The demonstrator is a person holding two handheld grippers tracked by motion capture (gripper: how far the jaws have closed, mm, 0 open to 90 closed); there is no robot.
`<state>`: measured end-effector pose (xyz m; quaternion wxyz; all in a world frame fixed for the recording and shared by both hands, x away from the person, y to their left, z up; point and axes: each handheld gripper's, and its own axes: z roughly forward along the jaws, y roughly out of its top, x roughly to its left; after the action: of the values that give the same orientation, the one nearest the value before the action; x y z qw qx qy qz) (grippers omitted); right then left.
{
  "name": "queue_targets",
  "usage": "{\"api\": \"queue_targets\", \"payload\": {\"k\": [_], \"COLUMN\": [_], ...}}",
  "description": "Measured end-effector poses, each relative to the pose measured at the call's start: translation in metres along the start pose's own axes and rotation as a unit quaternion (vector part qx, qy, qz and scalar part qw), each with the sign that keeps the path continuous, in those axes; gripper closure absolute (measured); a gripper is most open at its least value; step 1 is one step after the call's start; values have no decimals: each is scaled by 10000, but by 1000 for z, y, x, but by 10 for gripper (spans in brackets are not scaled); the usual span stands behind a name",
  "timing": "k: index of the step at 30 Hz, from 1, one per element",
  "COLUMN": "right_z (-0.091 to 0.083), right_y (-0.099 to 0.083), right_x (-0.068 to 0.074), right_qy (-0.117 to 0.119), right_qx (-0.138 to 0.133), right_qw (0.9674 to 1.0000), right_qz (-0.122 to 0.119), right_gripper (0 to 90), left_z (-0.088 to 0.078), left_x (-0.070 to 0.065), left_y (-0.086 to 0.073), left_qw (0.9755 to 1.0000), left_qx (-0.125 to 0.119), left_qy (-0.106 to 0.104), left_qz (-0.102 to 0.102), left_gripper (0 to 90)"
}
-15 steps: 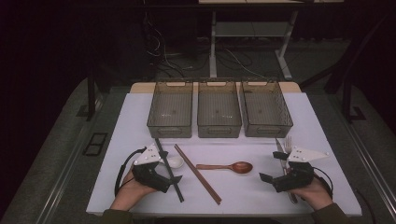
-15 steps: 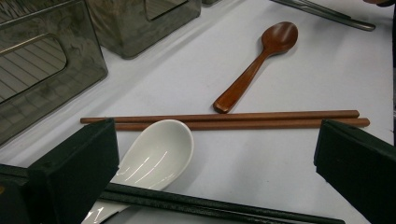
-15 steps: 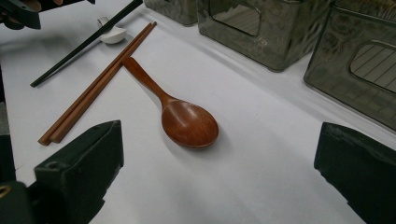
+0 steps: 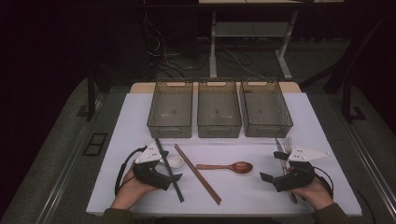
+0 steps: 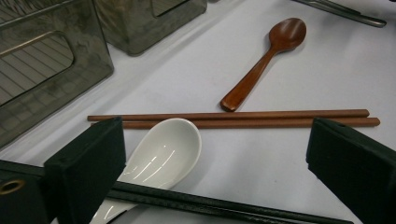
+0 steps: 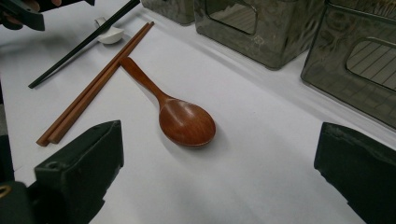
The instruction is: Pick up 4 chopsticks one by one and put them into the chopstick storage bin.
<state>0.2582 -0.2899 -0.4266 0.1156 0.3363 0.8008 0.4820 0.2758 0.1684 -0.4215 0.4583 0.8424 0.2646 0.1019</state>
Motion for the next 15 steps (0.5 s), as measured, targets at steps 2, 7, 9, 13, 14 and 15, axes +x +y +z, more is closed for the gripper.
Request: {"api": "queue_targets", "payload": {"k": [2, 7, 9, 13, 14, 15], "right_z": [0, 0, 1, 1, 2, 2], "right_y": [0, 1, 1, 1, 1, 1], "right_x": [0, 1, 1, 1, 0, 0], "right_qy": [1, -6, -17, -15, -10, 2], "right_qx": [6, 15, 18, 34, 33, 45], "right_qw": [10000, 10000, 10000, 10000, 10000, 10000], "right_qz": [12, -15, -6, 32, 13, 34], "right_gripper": [12, 12, 12, 13, 13, 13], "left_z": [-1, -2, -2, 0, 0, 0], "left_x": [1, 5, 7, 11, 12, 13], "left_y": [1, 2, 3, 5, 5, 6], "left_qw": [10000, 9998, 9997, 9992, 9990, 9988], "left_qx": [28, 71, 133, 213, 232, 246], "left_qy": [61, 179, 204, 333, 368, 420], "left_qz": [9, 9, 24, 42, 63, 69], "left_gripper": [57, 157, 197, 278, 311, 346]}}
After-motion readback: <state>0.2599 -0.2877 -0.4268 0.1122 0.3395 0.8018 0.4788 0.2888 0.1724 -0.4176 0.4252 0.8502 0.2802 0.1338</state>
